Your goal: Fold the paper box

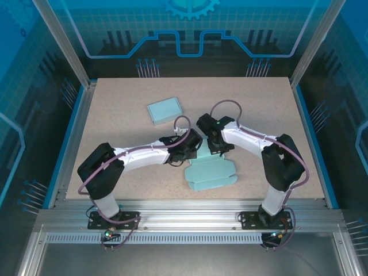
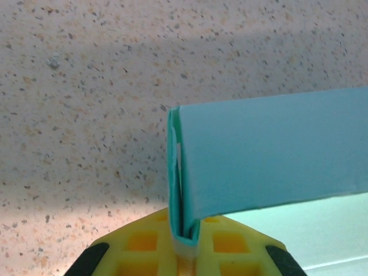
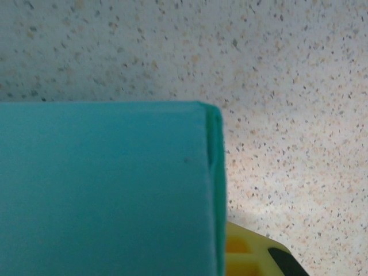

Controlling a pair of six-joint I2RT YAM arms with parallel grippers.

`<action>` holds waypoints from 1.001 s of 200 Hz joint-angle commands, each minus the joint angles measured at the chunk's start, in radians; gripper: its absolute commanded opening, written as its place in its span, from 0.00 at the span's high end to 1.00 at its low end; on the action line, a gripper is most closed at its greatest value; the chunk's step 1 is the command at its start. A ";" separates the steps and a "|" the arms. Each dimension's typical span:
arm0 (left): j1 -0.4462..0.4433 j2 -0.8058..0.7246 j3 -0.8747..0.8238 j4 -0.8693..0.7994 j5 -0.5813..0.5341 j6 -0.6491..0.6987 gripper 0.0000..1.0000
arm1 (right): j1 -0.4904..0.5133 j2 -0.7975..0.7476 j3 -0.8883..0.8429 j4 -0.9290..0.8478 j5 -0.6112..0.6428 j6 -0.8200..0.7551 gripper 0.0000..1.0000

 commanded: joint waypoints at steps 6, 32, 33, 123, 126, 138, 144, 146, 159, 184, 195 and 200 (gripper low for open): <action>0.046 0.070 0.025 -0.075 -0.024 -0.009 0.90 | -0.005 0.047 0.019 -0.049 -0.045 -0.052 0.99; 0.060 0.118 0.061 -0.104 -0.027 0.007 0.90 | -0.027 0.045 0.017 0.000 -0.143 -0.074 0.96; 0.060 0.121 0.062 -0.106 -0.027 0.008 0.89 | -0.029 0.044 0.016 0.002 -0.147 -0.074 0.96; 0.124 0.288 0.288 -0.419 -0.012 0.304 0.90 | -0.108 -0.008 0.028 0.091 -0.459 -0.125 0.70; 0.125 0.294 0.296 -0.427 -0.010 0.313 0.90 | -0.108 -0.008 0.029 0.091 -0.460 -0.125 0.68; 0.130 0.319 0.325 -0.459 -0.007 0.347 0.90 | -0.110 -0.005 0.031 0.094 -0.467 -0.119 0.63; 0.130 0.330 0.338 -0.469 -0.007 0.359 0.90 | -0.111 -0.006 0.032 0.097 -0.470 -0.116 0.60; 0.130 0.333 0.342 -0.472 -0.008 0.364 0.90 | -0.110 -0.005 0.033 0.097 -0.472 -0.115 0.58; 0.130 0.352 0.366 -0.488 -0.017 0.386 0.90 | -0.112 -0.004 0.033 0.098 -0.475 -0.109 0.53; 0.132 0.394 0.408 -0.514 -0.050 0.422 0.90 | -0.124 -0.008 0.023 0.101 -0.478 -0.092 0.43; 0.132 0.417 0.427 -0.528 -0.063 0.437 0.90 | -0.139 -0.015 0.011 0.108 -0.492 -0.083 0.41; 0.132 0.428 0.435 -0.534 -0.070 0.443 0.91 | -0.146 -0.021 0.004 0.113 -0.499 -0.077 0.40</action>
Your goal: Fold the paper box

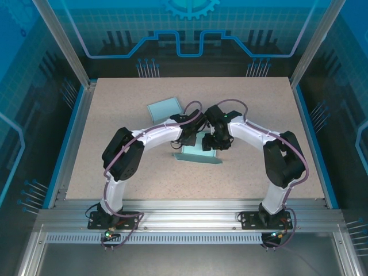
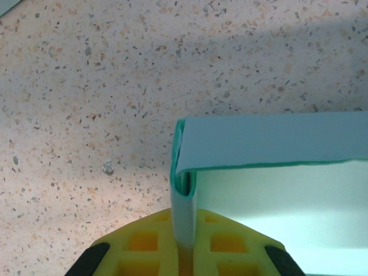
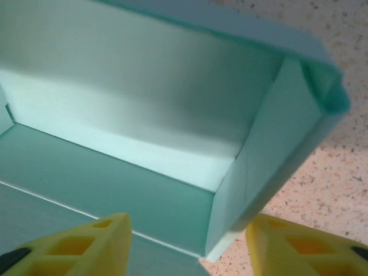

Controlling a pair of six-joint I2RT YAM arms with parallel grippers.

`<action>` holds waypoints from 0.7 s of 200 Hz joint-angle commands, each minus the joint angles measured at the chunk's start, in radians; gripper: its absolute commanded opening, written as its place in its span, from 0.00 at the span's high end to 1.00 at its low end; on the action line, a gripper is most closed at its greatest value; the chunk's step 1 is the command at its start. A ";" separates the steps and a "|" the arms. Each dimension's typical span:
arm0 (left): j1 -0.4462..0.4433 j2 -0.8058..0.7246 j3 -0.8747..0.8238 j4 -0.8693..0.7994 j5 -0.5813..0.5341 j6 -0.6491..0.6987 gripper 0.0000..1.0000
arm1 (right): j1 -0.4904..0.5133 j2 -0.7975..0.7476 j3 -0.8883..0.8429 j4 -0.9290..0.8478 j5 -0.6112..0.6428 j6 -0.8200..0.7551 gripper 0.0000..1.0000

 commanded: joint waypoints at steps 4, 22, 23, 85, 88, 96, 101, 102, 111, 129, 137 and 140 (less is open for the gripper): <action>0.008 0.123 0.001 -0.162 -0.051 0.088 0.91 | -0.034 -0.039 -0.023 0.017 -0.058 0.028 0.39; 0.008 0.154 0.029 -0.190 -0.078 0.112 0.91 | -0.072 -0.073 -0.065 0.056 -0.107 0.044 0.38; 0.008 0.156 0.031 -0.191 -0.079 0.113 0.91 | -0.074 -0.075 -0.067 0.058 -0.112 0.046 0.38; 0.007 0.263 0.125 -0.316 -0.251 0.123 0.94 | -0.113 -0.128 -0.110 0.099 -0.149 0.063 0.35; 0.006 0.268 0.130 -0.323 -0.260 0.121 0.94 | -0.113 -0.128 -0.111 0.099 -0.147 0.063 0.35; 0.006 0.284 0.139 -0.341 -0.286 0.116 0.96 | -0.114 -0.130 -0.112 0.099 -0.141 0.065 0.35; 0.003 0.294 0.142 -0.351 -0.303 0.112 0.96 | -0.115 -0.133 -0.114 0.097 -0.136 0.066 0.35; 0.003 0.296 0.143 -0.354 -0.307 0.111 0.96 | -0.116 -0.133 -0.114 0.097 -0.136 0.066 0.35; -0.001 0.311 0.147 -0.369 -0.335 0.104 0.97 | -0.119 -0.138 -0.117 0.095 -0.128 0.070 0.35; -0.003 0.327 0.141 -0.377 -0.353 0.092 0.97 | -0.125 -0.154 -0.125 0.096 -0.112 0.074 0.35; -0.003 0.327 0.136 -0.373 -0.353 0.089 0.98 | -0.128 -0.161 -0.129 0.097 -0.105 0.077 0.35; -0.003 0.327 0.133 -0.371 -0.354 0.089 0.99 | -0.128 -0.164 -0.131 0.096 -0.103 0.077 0.35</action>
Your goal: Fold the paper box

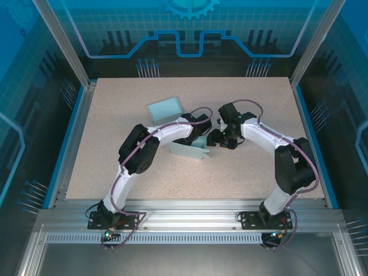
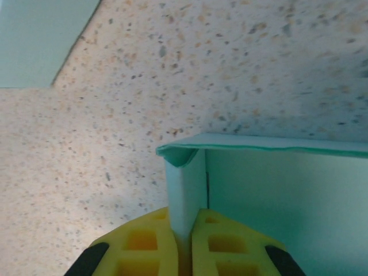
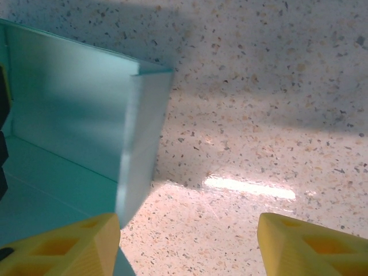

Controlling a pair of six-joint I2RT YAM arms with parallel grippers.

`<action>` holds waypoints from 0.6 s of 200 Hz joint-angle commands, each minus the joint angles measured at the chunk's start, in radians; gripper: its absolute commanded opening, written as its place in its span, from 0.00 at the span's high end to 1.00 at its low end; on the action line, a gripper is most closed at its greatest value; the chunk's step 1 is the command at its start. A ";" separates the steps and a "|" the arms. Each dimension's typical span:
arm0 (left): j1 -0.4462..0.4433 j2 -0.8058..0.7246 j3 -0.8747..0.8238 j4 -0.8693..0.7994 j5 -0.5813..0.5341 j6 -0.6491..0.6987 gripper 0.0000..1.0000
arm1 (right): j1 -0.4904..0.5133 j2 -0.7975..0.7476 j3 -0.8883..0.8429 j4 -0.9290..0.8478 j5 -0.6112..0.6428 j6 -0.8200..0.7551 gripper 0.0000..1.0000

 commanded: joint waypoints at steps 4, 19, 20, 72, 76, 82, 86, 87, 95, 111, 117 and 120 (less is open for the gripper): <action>0.005 0.114 -0.065 -0.101 -0.056 -0.002 0.99 | -0.016 -0.050 -0.019 -0.002 0.022 0.019 0.35; 0.006 0.125 -0.062 -0.109 -0.089 -0.008 1.00 | -0.016 -0.062 -0.027 -0.002 0.029 0.024 0.35; 0.006 0.126 -0.062 -0.110 -0.093 -0.008 1.00 | -0.016 -0.063 -0.028 -0.001 0.029 0.024 0.35; 0.005 0.094 -0.087 -0.041 0.016 0.001 1.00 | -0.016 -0.089 -0.055 -0.008 0.066 0.030 0.34; 0.004 0.081 -0.094 -0.025 0.039 0.000 1.00 | -0.018 -0.091 -0.057 -0.010 0.071 0.032 0.34; 0.005 0.060 -0.103 -0.006 0.072 -0.003 0.98 | -0.016 -0.094 -0.060 -0.013 0.078 0.032 0.34; 0.004 0.048 -0.105 0.001 0.090 -0.005 0.96 | -0.016 -0.095 -0.060 -0.015 0.082 0.032 0.34; 0.004 0.046 -0.105 0.004 0.093 -0.006 0.95 | -0.016 -0.096 -0.061 -0.016 0.084 0.032 0.34; 0.004 0.025 -0.104 0.011 0.121 -0.009 0.90 | -0.015 -0.100 -0.063 -0.019 0.091 0.031 0.34; 0.005 -0.009 -0.094 0.009 0.149 -0.015 0.79 | -0.013 -0.108 -0.064 -0.025 0.103 0.029 0.34; 0.005 -0.021 -0.088 0.006 0.154 -0.017 0.76 | -0.014 -0.110 -0.065 -0.027 0.107 0.027 0.34; 0.005 -0.028 -0.087 0.004 0.157 -0.016 0.75 | -0.013 -0.111 -0.064 -0.027 0.108 0.027 0.34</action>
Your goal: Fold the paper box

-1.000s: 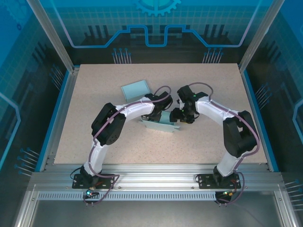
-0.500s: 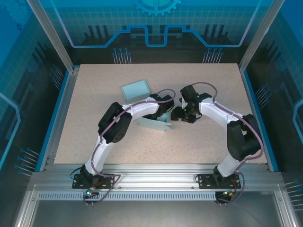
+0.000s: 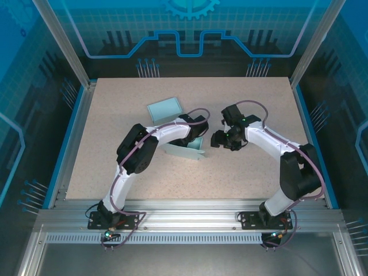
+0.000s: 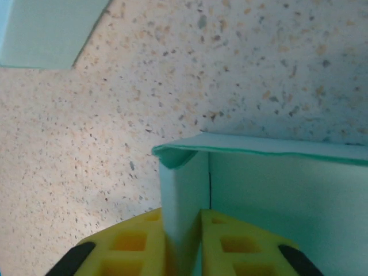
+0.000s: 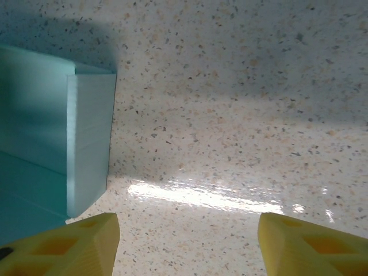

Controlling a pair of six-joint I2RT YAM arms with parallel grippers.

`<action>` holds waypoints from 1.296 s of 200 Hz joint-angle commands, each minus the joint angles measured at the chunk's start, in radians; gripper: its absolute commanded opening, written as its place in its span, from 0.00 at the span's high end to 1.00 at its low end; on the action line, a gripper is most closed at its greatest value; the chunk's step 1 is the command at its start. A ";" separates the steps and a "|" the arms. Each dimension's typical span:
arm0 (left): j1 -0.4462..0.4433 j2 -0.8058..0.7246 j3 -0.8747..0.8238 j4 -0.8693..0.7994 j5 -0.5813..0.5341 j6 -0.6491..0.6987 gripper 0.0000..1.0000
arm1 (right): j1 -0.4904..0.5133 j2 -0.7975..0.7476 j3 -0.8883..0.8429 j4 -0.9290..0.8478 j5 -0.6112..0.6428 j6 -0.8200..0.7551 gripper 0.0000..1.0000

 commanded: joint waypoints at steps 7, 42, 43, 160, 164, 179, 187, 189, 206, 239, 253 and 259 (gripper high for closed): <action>-0.008 -0.015 -0.026 -0.003 0.166 -0.005 0.71 | -0.007 -0.035 -0.012 -0.030 0.037 0.007 0.34; -0.006 -0.077 0.009 -0.016 0.181 -0.004 0.56 | 0.001 -0.033 0.001 -0.038 0.046 0.002 0.34; -0.006 -0.079 0.010 -0.016 0.182 -0.003 0.55 | 0.001 -0.033 0.001 -0.039 0.046 0.002 0.34; 0.020 -0.363 -0.057 0.091 0.240 -0.006 0.06 | 0.135 0.013 0.091 -0.052 0.079 0.061 0.33; 0.022 -0.379 -0.069 0.097 0.239 -0.008 0.06 | 0.142 0.018 0.095 -0.051 0.077 0.063 0.32; 0.039 -0.441 -0.125 0.129 0.243 -0.021 0.02 | 0.166 0.043 0.112 -0.047 0.075 0.072 0.32; 0.049 -0.476 -0.164 0.147 0.251 -0.027 0.01 | 0.178 0.058 0.122 -0.050 0.077 0.076 0.33; 0.052 -0.485 -0.173 0.153 0.253 -0.028 0.01 | 0.182 0.061 0.124 -0.051 0.080 0.077 0.33; 0.082 -0.562 -0.268 0.207 0.290 -0.048 0.01 | 0.204 0.095 0.139 -0.057 0.092 0.083 0.34; 0.137 -0.672 -0.445 0.299 0.368 -0.086 0.01 | 0.242 0.178 0.174 -0.059 0.096 0.090 0.38; 0.146 -0.702 -0.495 0.318 0.376 -0.094 0.01 | 0.254 0.217 0.196 -0.062 0.104 0.090 0.39; 0.148 -0.711 -0.510 0.322 0.378 -0.096 0.01 | 0.257 0.231 0.206 -0.069 0.112 0.090 0.40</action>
